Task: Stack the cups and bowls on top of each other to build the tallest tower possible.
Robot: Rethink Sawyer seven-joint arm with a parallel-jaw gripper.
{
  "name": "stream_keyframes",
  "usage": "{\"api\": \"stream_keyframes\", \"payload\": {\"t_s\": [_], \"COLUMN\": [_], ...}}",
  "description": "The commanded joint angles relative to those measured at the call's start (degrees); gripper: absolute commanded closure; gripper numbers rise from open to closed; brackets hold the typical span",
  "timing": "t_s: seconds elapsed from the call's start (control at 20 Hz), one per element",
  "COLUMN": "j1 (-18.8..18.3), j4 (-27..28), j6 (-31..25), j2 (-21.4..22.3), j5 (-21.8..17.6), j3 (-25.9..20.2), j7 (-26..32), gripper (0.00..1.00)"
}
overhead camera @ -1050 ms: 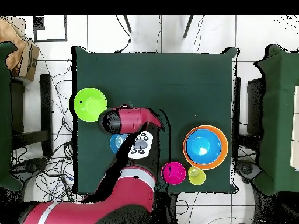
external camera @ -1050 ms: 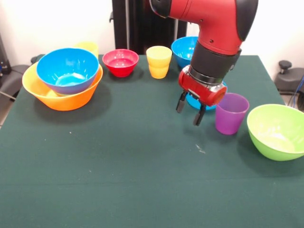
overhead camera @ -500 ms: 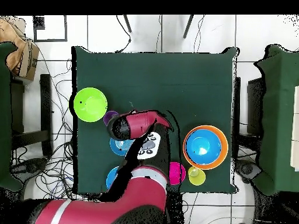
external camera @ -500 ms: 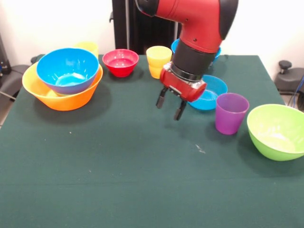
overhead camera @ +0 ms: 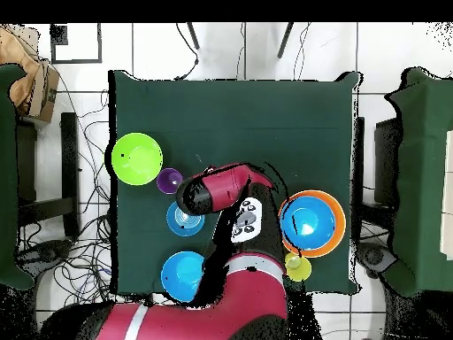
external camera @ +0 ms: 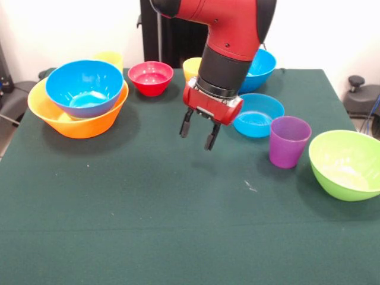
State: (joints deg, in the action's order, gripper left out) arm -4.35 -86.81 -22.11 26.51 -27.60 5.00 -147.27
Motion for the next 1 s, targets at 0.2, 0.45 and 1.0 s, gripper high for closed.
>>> {"api": "stream_keyframes", "payload": {"t_s": [0.2,0.45,1.0], "j1": [-3.1,-4.3,-7.0], "j4": [0.3,1.1,4.1], "j6": [-2.9,-5.7,-13.6], "j2": [1.9,2.3,3.9], "j5": [-11.3,-12.2,-5.2], "j3": [-13.8,-16.2,-19.2], "j7": [25.0,29.0,28.3], "gripper": [0.0,0.0,0.0]}}
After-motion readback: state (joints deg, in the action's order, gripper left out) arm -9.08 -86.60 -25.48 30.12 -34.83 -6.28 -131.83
